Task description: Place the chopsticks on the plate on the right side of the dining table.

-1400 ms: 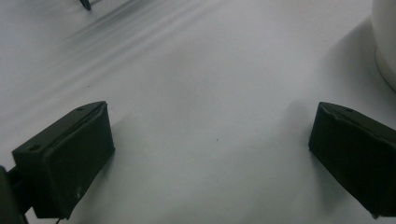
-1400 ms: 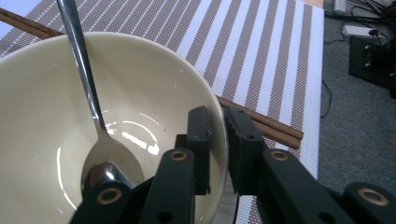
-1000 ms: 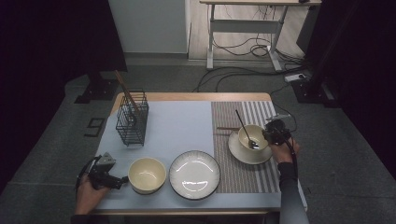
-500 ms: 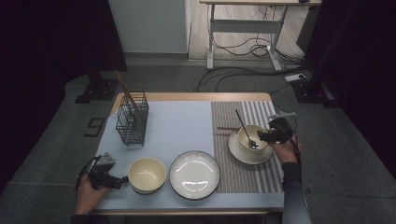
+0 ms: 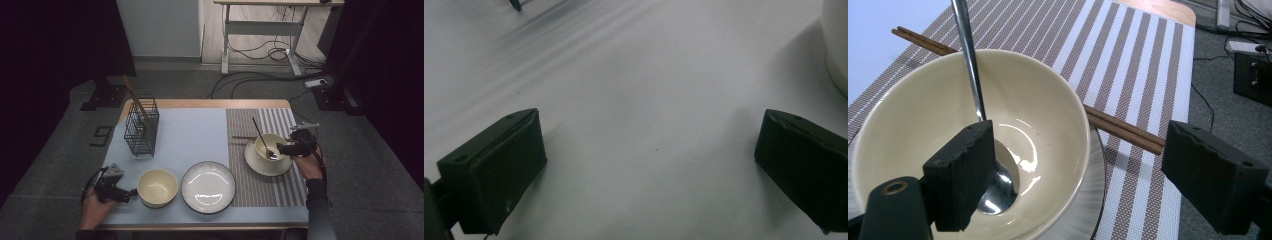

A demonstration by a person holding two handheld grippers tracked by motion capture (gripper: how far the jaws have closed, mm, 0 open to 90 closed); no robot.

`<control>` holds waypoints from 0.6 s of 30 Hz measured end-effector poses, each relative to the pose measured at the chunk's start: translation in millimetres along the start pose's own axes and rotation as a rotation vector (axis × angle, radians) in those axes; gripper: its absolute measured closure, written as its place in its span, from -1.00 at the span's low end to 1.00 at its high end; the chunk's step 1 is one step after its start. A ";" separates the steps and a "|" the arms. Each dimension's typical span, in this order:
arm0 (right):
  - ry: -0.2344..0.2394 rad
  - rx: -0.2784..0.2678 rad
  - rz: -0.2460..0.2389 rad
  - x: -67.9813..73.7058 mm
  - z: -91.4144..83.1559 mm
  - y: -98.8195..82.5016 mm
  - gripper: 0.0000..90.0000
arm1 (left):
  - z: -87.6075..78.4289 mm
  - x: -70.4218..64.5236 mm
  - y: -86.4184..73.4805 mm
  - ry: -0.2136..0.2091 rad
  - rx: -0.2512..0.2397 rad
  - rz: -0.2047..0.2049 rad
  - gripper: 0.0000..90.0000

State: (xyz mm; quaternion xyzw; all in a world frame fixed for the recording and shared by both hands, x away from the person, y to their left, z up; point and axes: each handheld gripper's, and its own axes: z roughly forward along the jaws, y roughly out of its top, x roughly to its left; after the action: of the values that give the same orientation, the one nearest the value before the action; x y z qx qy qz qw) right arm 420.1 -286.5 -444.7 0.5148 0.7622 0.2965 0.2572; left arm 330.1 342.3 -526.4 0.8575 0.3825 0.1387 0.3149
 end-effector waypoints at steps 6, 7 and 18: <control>-0.001 -0.002 -0.006 5.7 -6.7 -4.0 -0.85 | 0.0 0.0 0.0 0.000 0.001 0.001 -1.00; -0.003 -0.002 -0.008 6.7 -8.3 -4.7 -0.87 | 0.0 0.0 0.0 0.000 0.001 0.001 -1.00; 0.000 -0.024 -0.049 16.3 -26.8 -13.1 -0.92 | -0.1 0.0 0.0 0.000 0.001 0.001 -1.00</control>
State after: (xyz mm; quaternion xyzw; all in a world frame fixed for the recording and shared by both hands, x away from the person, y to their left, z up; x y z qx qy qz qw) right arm 387.6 -280.1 -437.0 0.4928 0.7709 0.2993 0.2707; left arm 330.0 342.3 -526.4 0.8578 0.3821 0.1388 0.3145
